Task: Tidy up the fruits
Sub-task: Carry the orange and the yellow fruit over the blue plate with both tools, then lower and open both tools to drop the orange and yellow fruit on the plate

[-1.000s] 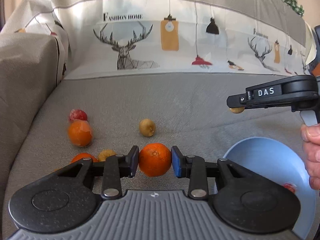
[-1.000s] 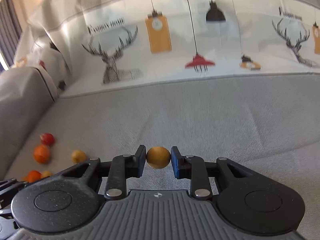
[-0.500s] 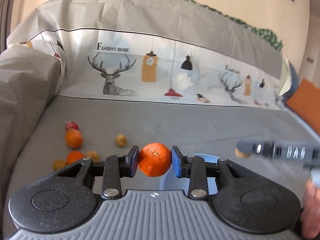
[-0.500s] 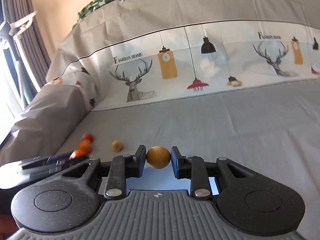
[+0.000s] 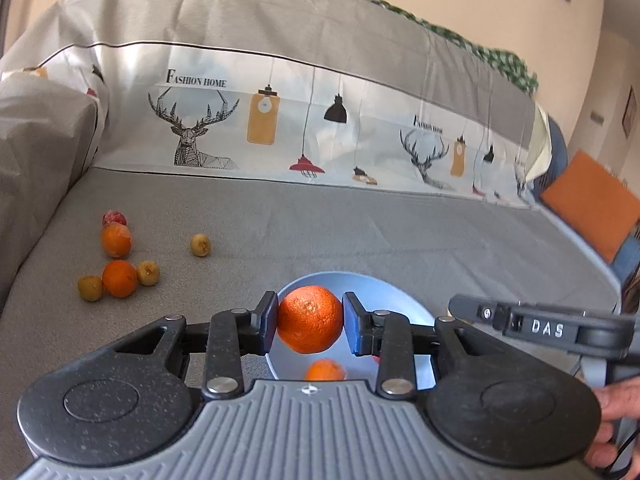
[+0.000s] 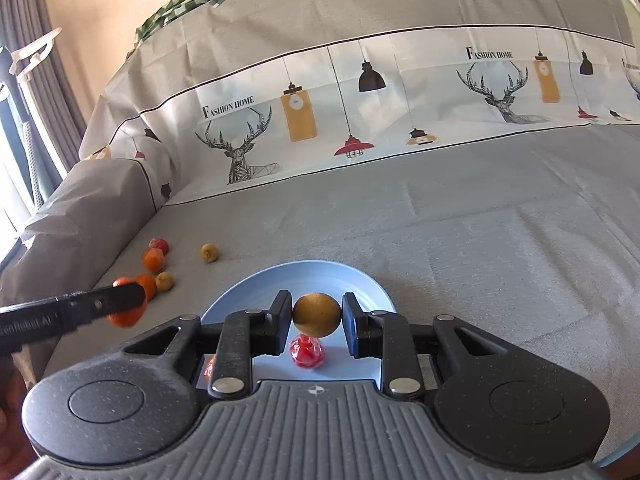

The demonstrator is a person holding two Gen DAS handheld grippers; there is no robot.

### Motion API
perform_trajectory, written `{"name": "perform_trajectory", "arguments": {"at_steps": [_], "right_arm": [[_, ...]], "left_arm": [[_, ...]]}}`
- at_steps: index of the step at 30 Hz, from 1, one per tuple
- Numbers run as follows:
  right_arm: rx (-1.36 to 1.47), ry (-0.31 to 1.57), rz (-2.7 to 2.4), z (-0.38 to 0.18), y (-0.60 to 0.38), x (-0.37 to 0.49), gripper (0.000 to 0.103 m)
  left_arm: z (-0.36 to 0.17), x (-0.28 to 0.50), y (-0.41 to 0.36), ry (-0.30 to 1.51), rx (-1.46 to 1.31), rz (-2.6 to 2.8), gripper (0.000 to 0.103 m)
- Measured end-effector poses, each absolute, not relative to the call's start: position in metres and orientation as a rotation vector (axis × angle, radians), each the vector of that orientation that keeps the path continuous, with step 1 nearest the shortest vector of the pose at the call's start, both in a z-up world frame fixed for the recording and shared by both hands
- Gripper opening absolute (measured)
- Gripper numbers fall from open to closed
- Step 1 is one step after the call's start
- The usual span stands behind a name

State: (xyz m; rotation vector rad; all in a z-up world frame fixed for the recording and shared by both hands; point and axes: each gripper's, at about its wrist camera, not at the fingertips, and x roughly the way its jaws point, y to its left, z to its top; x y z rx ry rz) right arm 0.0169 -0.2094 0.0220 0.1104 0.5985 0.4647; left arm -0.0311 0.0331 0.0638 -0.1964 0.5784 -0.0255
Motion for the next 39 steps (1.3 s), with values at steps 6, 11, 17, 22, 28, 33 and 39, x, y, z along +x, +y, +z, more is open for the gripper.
{"name": "perform_trajectory", "arguments": {"at_steps": [6, 11, 17, 22, 28, 33, 39], "right_arm": [[0.078, 0.602, 0.474, 0.017, -0.196, 0.018, 0.028], [0.068, 0.619, 0.471, 0.011, -0.191, 0.024, 0.028], [0.076, 0.624, 0.468, 0.009, -0.192, 0.028, 0.028], [0.081, 0.629, 0.465, 0.007, -0.191, 0.030, 0.028], [0.082, 0.625, 0.473, 0.007, -0.190, 0.030, 0.028], [0.084, 0.618, 0.480, 0.009, -0.190, 0.028, 0.028], [0.086, 0.614, 0.477, 0.010, -0.190, 0.029, 0.028]], "left_arm": [[0.054, -0.023, 0.030, 0.606, -0.169, -0.020, 0.038], [0.049, -0.016, 0.028, 0.627, -0.162, -0.017, 0.038], [0.042, -0.011, 0.024, 0.645, -0.140, -0.023, 0.038], [0.039, -0.008, 0.020, 0.653, -0.121, -0.029, 0.038], [0.039, -0.009, 0.018, 0.653, -0.116, -0.031, 0.038], [0.039, -0.009, 0.016, 0.653, -0.111, -0.033, 0.038], [0.039, -0.009, 0.016, 0.650, -0.113, -0.035, 0.038]]}}
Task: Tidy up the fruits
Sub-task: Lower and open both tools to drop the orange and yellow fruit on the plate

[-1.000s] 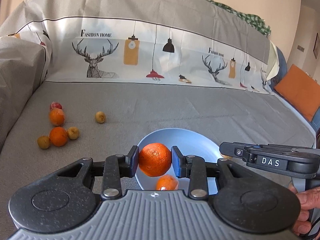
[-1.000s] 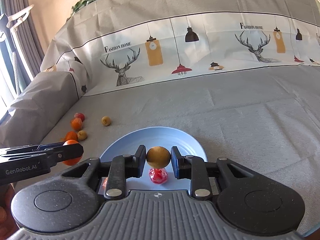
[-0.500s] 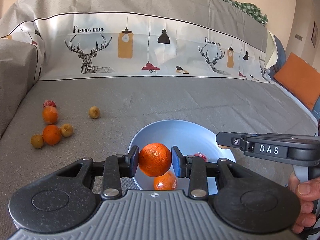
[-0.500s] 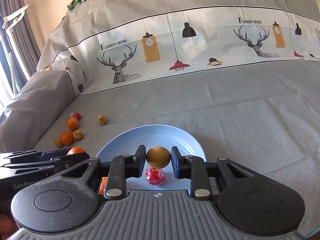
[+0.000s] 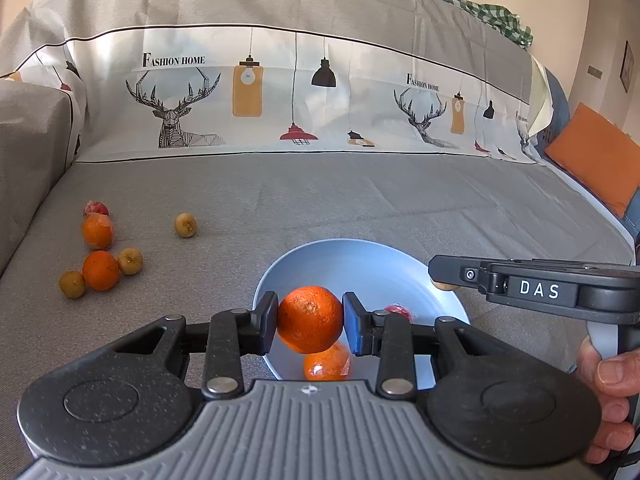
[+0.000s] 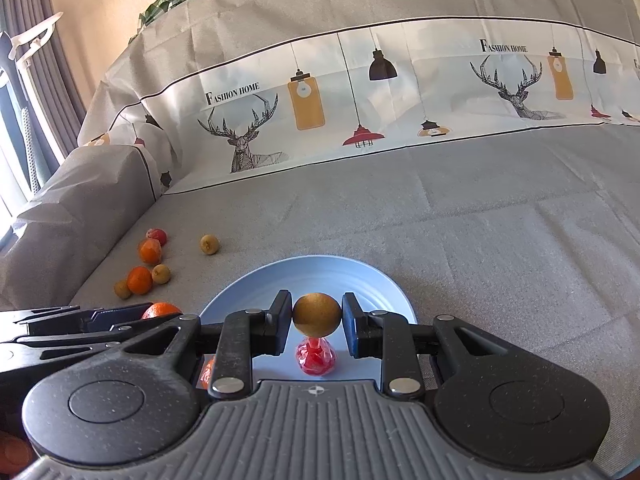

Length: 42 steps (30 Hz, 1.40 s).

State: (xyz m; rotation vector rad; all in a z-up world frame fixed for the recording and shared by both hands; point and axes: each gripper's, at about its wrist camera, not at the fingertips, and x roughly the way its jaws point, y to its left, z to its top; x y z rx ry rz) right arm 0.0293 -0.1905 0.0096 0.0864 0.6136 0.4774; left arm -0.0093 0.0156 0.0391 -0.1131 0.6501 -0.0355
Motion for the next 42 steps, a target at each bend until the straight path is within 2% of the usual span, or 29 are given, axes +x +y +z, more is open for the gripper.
{"name": "perform_trajectory", "arguments": {"at_steps": [10, 23, 42], "right_arm": [[0.085, 0.605, 0.476, 0.011, -0.192, 0.028, 0.028], [0.068, 0.625, 0.441, 0.009, -0.187, 0.033, 0.028], [0.063, 0.635, 0.445, 0.006, -0.186, 0.035, 0.028]], "left_arm": [[0.036, -0.007, 0.012, 0.658, -0.106, -0.058, 0.038], [0.009, -0.010, -0.036, 0.712, 0.066, -0.234, 0.038], [0.009, -0.010, -0.036, 0.719, 0.073, -0.231, 0.038]]}}
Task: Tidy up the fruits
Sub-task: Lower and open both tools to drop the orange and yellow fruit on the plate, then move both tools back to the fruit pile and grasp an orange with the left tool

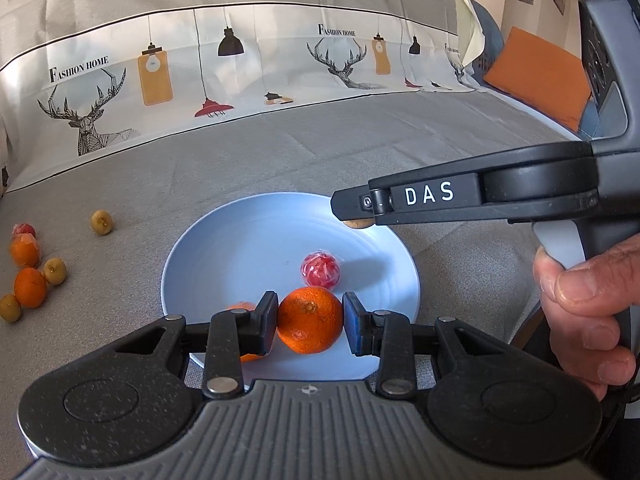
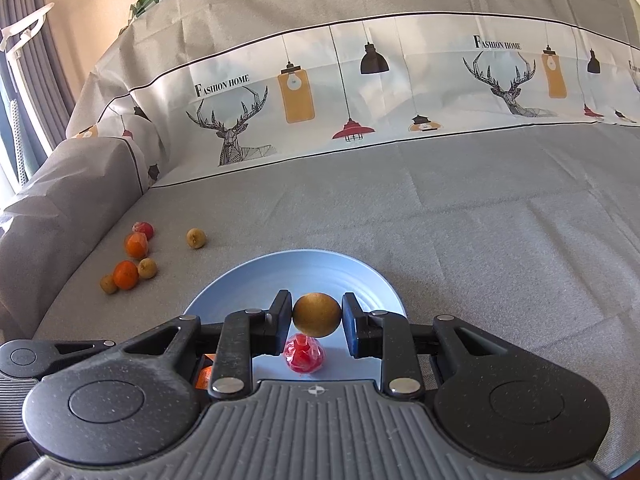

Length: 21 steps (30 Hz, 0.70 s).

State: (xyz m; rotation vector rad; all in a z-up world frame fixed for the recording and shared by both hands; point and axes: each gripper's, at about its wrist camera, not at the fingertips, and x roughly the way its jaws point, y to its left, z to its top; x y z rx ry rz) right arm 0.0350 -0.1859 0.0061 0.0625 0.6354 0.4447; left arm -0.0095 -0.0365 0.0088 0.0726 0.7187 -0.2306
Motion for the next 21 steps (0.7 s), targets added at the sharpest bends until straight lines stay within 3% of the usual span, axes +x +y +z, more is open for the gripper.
{"name": "perform_trajectory", "arguments": {"at_steps": [7, 9, 11, 21], "right_arm": [[0.068, 0.644, 0.453, 0.005, -0.186, 0.036, 0.029], [0.070, 0.650, 0.450, 0.005, -0.187, 0.037, 0.037], [0.078, 0.651, 0.445, 0.005, -0.188, 0.037, 0.049], [0.073, 0.652, 0.436, 0.004, -0.188, 0.037, 0.053]], "left_arm": [[0.010, -0.009, -0.034, 0.719, 0.059, -0.221, 0.044], [0.012, -0.009, -0.032, 0.710, 0.050, -0.212, 0.050], [0.014, -0.009, -0.030, 0.707, 0.040, -0.204, 0.050], [0.017, -0.011, -0.027, 0.696, 0.029, -0.181, 0.050]]}}
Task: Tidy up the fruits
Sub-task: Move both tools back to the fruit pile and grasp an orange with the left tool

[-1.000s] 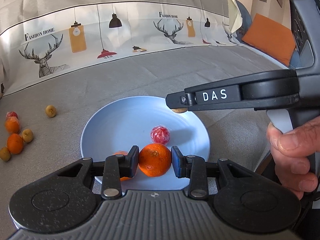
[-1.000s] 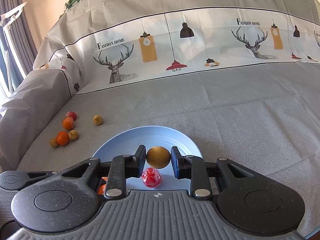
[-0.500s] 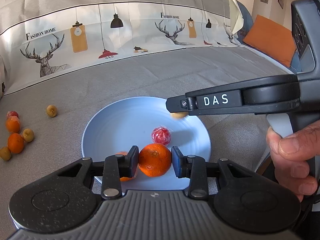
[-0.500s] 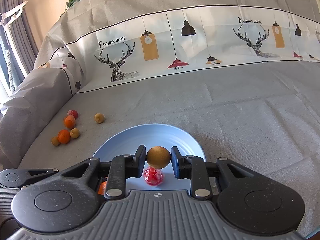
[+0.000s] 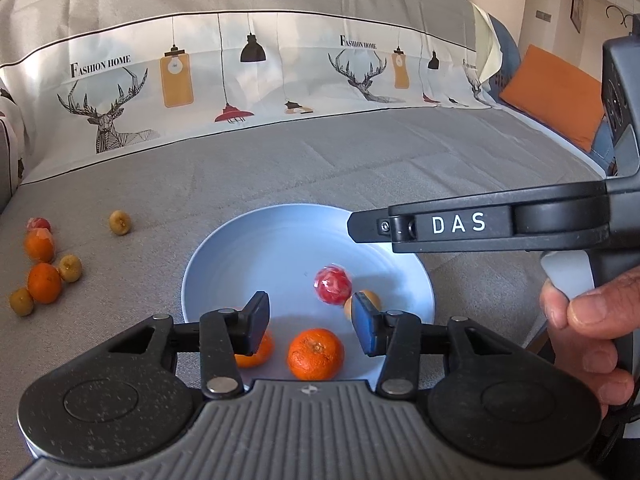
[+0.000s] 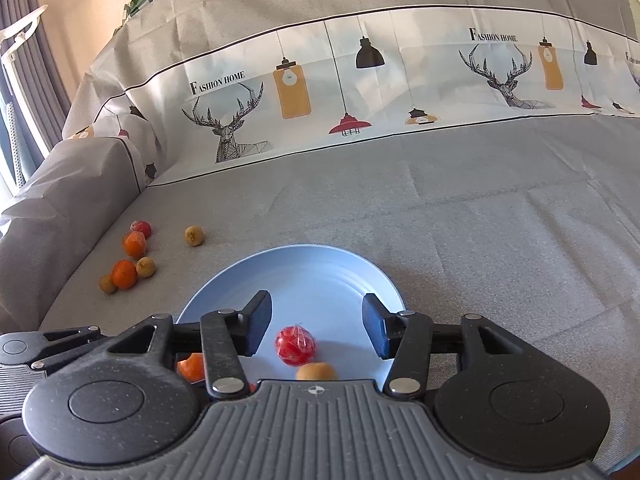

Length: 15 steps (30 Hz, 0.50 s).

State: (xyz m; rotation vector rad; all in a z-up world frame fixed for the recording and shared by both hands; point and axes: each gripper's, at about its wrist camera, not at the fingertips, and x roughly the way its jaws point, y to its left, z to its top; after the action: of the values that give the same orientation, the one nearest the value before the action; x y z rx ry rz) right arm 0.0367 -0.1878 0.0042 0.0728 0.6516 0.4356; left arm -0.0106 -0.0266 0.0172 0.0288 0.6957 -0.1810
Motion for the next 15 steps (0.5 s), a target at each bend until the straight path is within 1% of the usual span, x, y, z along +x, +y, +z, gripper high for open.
{"name": "perform_trajectory", "arguments": {"at_steps": [4, 5, 6, 7, 9, 11, 15], "right_arm": [[0.071, 0.652, 0.430, 0.004, -0.188, 0.037, 0.053], [0.070, 0.652, 0.428, 0.004, -0.188, 0.037, 0.053], [0.069, 0.651, 0.427, 0.003, -0.189, 0.037, 0.053], [0.069, 0.651, 0.425, 0.003, -0.189, 0.036, 0.053], [0.067, 0.647, 0.422, 0.003, -0.189, 0.036, 0.053], [0.068, 0.642, 0.419, 0.004, -0.188, 0.035, 0.053], [0.072, 0.627, 0.415, 0.005, -0.189, 0.034, 0.053]], "left_arm": [[0.020, -0.011, -0.025, 0.686, 0.025, -0.172, 0.049], [0.021, -0.012, -0.024, 0.682, 0.022, -0.169, 0.045], [0.022, -0.013, -0.023, 0.678, 0.018, -0.166, 0.037], [0.024, -0.013, -0.022, 0.675, 0.013, -0.163, 0.034], [0.029, -0.014, -0.017, 0.657, -0.004, -0.156, 0.022], [0.036, -0.016, -0.012, 0.632, -0.024, -0.145, 0.018], [0.054, -0.018, 0.005, 0.598, -0.065, -0.106, 0.018]]}}
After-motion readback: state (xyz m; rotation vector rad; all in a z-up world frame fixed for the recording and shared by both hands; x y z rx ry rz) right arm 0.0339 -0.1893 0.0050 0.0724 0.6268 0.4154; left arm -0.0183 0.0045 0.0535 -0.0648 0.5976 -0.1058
